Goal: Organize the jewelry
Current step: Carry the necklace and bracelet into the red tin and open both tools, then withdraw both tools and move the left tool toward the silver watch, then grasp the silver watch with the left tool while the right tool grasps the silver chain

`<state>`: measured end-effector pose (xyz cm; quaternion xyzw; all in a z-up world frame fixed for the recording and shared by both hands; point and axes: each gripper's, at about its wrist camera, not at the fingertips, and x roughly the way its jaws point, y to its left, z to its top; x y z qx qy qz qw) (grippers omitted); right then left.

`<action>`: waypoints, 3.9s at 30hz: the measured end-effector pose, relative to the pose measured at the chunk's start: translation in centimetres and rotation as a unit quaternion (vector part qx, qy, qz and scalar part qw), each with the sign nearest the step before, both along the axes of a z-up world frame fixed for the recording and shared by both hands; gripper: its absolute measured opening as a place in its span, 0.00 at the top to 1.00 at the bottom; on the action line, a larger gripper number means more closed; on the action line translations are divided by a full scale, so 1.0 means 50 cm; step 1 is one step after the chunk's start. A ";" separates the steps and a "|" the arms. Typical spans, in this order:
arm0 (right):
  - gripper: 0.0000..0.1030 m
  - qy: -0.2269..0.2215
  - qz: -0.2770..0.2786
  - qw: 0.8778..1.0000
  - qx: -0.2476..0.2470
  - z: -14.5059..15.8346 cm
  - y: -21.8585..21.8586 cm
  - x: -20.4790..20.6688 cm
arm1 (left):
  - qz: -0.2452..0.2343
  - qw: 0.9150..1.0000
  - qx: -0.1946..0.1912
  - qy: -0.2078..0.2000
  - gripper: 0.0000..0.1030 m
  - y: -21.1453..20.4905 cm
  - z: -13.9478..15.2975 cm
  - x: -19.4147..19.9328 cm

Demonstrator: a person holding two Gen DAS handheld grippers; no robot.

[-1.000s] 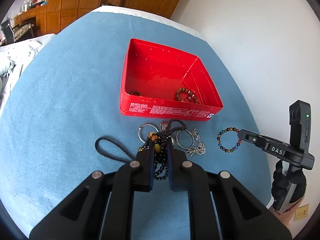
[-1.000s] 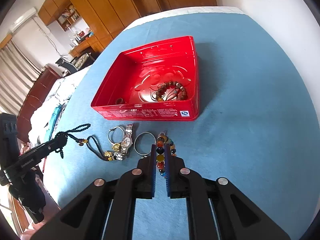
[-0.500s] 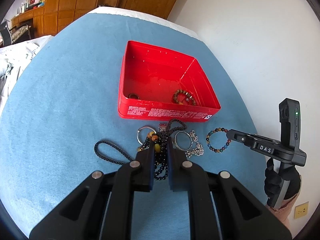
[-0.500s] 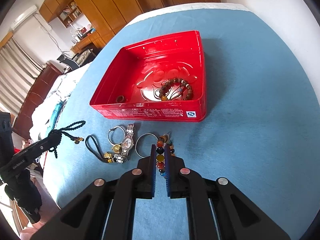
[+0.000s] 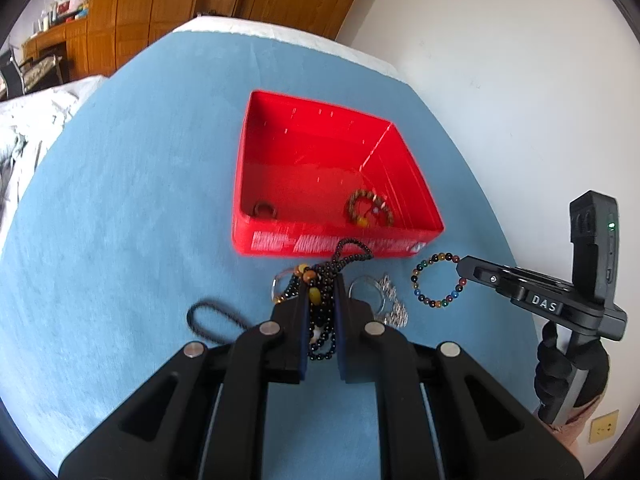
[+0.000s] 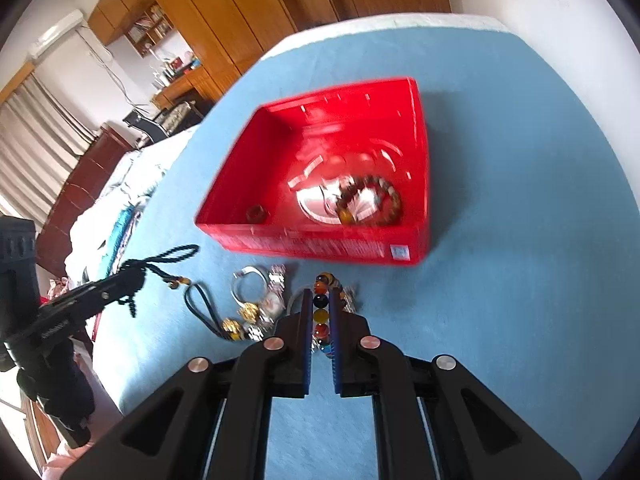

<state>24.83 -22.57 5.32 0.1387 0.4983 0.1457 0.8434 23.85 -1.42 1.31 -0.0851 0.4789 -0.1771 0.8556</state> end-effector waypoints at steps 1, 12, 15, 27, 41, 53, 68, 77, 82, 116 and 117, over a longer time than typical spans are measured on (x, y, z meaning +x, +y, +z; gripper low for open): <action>0.93 -0.006 0.001 1.000 0.004 0.010 0.001 0.006 | 0.001 1.000 0.001 -0.003 0.92 -0.004 0.006 0.009; 0.93 -0.028 -0.005 1.000 0.008 0.030 0.024 0.154 | 0.027 0.999 0.026 -0.007 0.92 -0.068 -0.004 0.194; 0.93 -0.015 0.000 1.000 0.014 0.000 0.033 0.198 | 0.032 0.999 0.033 0.004 0.92 -0.076 -0.033 0.236; 0.85 0.016 -0.019 1.000 -0.003 -0.092 0.002 0.266 | 0.036 0.997 0.054 0.050 0.88 -0.087 -0.103 0.305; 0.81 -0.005 -0.009 1.000 0.004 -0.045 -0.033 0.099 | 0.026 0.996 0.087 -0.005 0.67 -0.038 -0.034 0.121; 0.80 0.022 -0.003 1.000 0.012 -0.093 -0.006 0.025 | 0.017 0.994 0.095 0.046 0.69 -0.030 -0.105 0.036; 0.72 0.044 0.008 0.999 0.004 -0.131 0.018 0.009 | 0.000 0.992 0.093 0.089 0.69 -0.054 -0.176 0.041; 0.72 0.053 0.006 0.999 0.012 -0.140 0.008 0.007 | -0.028 0.992 0.060 0.107 0.78 -0.109 -0.187 0.039; 0.72 0.055 0.008 0.998 0.015 -0.141 0.004 0.005 | -0.034 0.990 0.055 0.122 0.78 -0.128 -0.204 0.038; 0.72 0.090 0.000 0.996 0.014 -0.191 -0.003 0.021 | -0.005 0.989 0.075 0.124 0.76 -0.202 -0.278 0.156; 0.72 0.090 0.001 0.996 0.013 -0.190 -0.002 0.021 | -0.006 0.990 0.077 0.121 0.76 -0.200 -0.275 0.152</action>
